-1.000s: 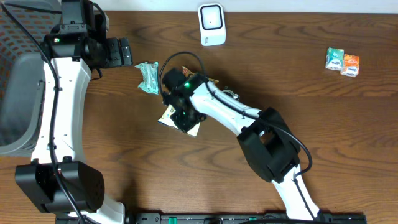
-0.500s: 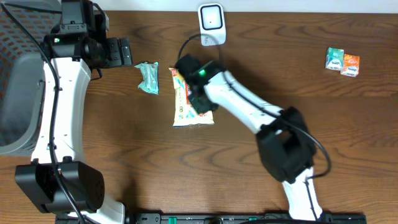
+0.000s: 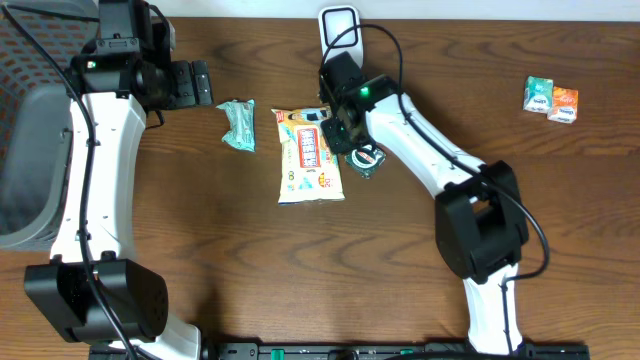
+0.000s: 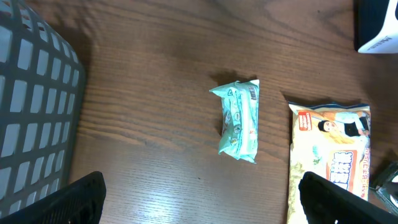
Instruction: Scan the item barcode
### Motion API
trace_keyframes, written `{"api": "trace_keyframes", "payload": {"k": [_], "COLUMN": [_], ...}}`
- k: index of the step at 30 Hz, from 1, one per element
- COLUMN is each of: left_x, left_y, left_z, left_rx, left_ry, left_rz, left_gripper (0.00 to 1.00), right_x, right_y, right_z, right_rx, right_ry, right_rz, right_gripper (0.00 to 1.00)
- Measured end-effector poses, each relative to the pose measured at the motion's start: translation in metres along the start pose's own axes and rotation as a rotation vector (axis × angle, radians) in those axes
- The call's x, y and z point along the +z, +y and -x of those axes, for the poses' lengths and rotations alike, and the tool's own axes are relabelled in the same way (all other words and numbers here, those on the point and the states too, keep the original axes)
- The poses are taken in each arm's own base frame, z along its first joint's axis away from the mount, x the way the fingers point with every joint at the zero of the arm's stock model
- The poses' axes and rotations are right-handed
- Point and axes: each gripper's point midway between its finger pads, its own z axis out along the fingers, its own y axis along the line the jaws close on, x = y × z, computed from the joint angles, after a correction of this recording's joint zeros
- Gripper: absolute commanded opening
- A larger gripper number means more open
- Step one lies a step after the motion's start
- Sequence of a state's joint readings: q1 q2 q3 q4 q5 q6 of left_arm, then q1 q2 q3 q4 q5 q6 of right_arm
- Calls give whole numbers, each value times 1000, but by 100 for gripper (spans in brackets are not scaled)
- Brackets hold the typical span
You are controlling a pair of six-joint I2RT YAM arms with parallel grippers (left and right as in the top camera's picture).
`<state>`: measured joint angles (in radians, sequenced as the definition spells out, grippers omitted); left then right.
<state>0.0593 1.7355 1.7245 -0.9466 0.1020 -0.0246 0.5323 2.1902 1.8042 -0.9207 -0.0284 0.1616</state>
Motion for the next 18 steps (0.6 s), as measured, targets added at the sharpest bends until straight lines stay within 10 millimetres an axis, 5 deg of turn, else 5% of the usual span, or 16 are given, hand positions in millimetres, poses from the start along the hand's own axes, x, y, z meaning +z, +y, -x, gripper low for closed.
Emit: {"api": "trace_keyframes", "payload": {"k": [11,18], "left_x": [0,0], "left_y": [0,0], "left_z": [0,0], "left_rx": [0,0], "left_ry": [0,0], "left_rz": [0,0], "left_gripper": [98,98], "right_x": [32,26], "right_y": [-4,-46], "right_z": [-25,-52], "right_rx": [27,77], "right_ry": [112,223], "right_rz": [-16,-159], "right_gripper": [8,9]}}
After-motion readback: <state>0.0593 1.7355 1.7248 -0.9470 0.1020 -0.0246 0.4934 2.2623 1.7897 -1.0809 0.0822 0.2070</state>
